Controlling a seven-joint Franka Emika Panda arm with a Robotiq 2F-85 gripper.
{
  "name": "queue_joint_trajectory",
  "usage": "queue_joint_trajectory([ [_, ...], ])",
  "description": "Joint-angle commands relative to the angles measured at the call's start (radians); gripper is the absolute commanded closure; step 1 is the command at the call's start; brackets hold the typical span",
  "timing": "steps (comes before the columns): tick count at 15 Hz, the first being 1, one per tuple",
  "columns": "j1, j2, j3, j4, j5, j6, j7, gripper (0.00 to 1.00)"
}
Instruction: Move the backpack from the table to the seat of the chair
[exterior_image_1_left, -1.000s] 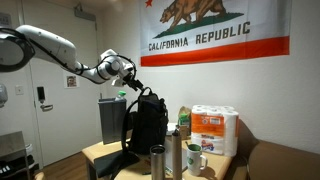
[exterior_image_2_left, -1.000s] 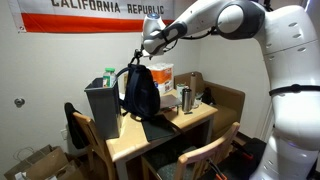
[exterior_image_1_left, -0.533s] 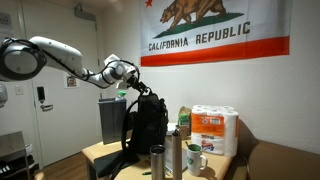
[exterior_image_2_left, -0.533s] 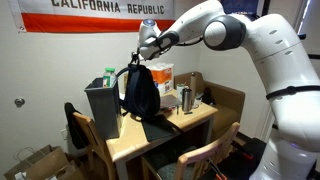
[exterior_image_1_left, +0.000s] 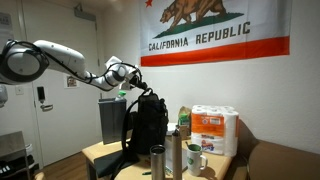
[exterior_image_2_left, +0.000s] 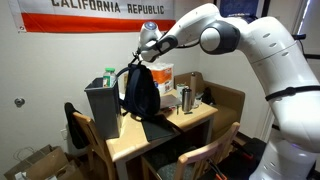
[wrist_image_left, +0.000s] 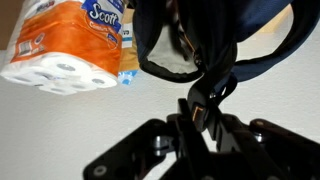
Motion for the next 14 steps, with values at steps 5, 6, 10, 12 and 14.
queue_joint_trajectory([
  [5, 0.015, -0.030, -0.030, -0.052, -0.012, 0.021, 0.056, 0.96],
  [6, 0.014, -0.037, -0.027, -0.058, -0.011, 0.014, 0.053, 0.96],
  [10, 0.029, -0.104, -0.029, -0.097, -0.019, -0.041, 0.046, 0.97],
  [12, 0.047, -0.153, -0.039, -0.118, -0.033, -0.096, 0.045, 0.97],
  [14, 0.066, -0.200, -0.048, -0.128, -0.048, -0.177, 0.046, 0.97],
])
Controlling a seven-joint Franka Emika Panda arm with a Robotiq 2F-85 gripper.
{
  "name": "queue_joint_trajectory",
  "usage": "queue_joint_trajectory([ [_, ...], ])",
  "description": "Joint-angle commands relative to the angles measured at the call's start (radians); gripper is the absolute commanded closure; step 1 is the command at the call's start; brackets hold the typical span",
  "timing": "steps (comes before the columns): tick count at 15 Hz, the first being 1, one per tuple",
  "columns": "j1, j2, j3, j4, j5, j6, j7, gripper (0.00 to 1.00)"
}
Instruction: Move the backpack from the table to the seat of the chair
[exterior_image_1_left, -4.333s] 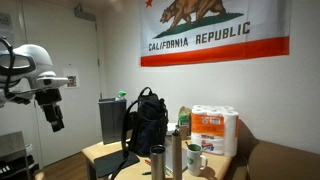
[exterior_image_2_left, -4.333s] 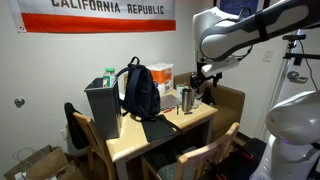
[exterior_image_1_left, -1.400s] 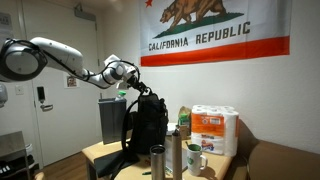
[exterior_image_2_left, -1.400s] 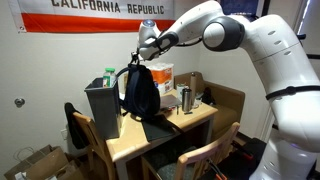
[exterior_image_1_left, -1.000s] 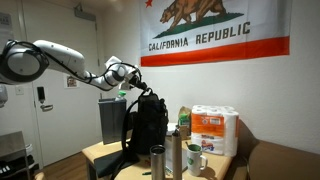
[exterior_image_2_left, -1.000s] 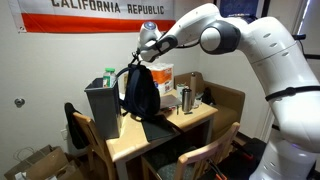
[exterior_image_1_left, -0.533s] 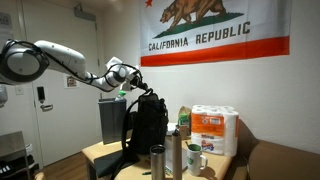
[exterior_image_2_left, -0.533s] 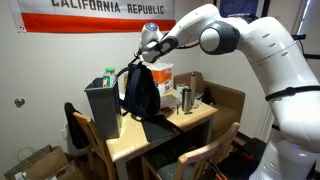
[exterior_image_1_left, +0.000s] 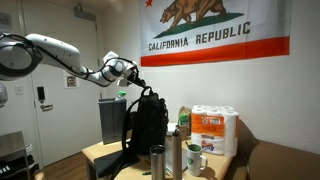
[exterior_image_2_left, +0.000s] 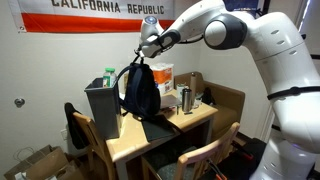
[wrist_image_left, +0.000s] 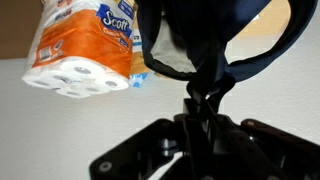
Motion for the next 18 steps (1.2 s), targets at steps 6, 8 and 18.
queue_joint_trajectory([
  [6, 0.017, -0.230, 0.046, -0.060, -0.063, -0.386, 0.004, 0.98],
  [8, 0.006, -0.257, 0.071, -0.048, -0.060, -0.462, 0.004, 0.98],
  [18, 0.029, -0.360, 0.111, -0.006, -0.083, -0.728, 0.003, 0.98],
])
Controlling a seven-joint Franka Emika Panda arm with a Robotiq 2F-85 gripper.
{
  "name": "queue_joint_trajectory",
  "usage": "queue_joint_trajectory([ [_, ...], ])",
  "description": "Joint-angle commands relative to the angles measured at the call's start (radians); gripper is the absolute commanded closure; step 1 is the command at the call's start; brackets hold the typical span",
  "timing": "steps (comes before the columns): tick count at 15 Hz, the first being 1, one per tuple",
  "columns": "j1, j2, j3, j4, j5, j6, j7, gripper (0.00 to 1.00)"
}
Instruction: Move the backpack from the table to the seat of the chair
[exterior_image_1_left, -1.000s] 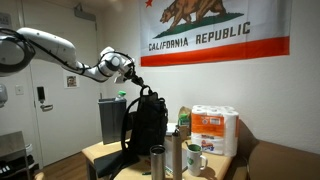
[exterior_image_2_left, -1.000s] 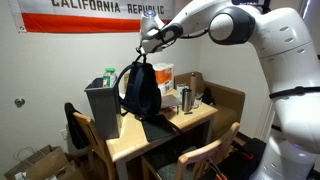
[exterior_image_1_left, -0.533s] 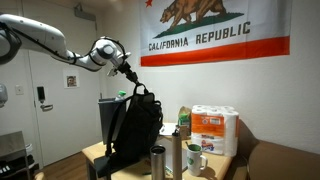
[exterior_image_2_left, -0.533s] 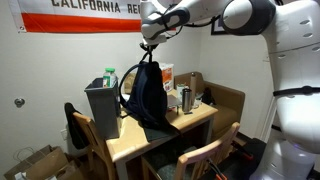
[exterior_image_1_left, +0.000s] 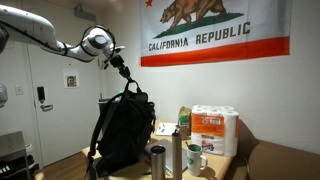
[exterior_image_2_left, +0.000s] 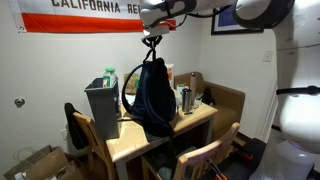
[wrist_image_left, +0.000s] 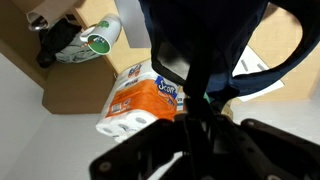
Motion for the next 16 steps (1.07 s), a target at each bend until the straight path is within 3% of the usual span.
queue_joint_trajectory([
  [1, 0.018, -0.100, -0.003, 0.023, -0.048, -0.070, -0.022, 0.98],
  [5, 0.022, -0.169, 0.008, 0.000, -0.027, -0.120, -0.118, 0.98],
  [9, 0.025, -0.253, 0.028, -0.024, 0.005, -0.214, -0.312, 0.98],
  [15, 0.040, -0.451, 0.054, -0.195, 0.026, -0.311, -0.586, 0.98],
  [16, -0.046, -0.481, 0.137, -0.226, 0.033, -0.315, -0.625, 0.98],
])
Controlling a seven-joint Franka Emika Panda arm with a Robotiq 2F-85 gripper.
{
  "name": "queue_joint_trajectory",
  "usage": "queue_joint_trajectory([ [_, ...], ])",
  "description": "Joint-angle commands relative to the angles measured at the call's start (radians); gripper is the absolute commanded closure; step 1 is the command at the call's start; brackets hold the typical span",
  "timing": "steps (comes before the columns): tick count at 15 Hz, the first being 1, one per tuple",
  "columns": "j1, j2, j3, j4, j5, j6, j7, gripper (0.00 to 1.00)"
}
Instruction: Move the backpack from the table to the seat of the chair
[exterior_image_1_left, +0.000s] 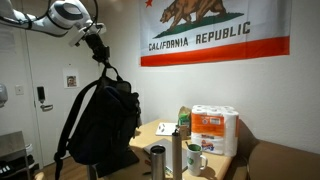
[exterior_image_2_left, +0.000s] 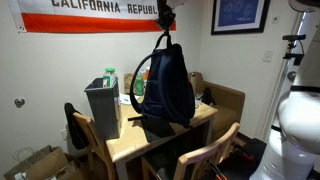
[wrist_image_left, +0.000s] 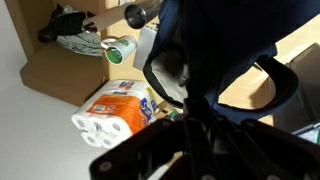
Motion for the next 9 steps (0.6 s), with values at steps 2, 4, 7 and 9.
queue_joint_trajectory([
  [2, -0.102, -0.199, 0.103, -0.145, 0.013, 0.006, -0.205, 0.98],
  [4, -0.126, -0.250, 0.111, -0.203, 0.018, 0.027, -0.314, 0.98],
  [7, -0.144, -0.307, 0.101, -0.292, 0.019, 0.064, -0.439, 0.98],
  [9, -0.148, -0.346, 0.087, -0.356, 0.045, 0.080, -0.504, 0.98],
])
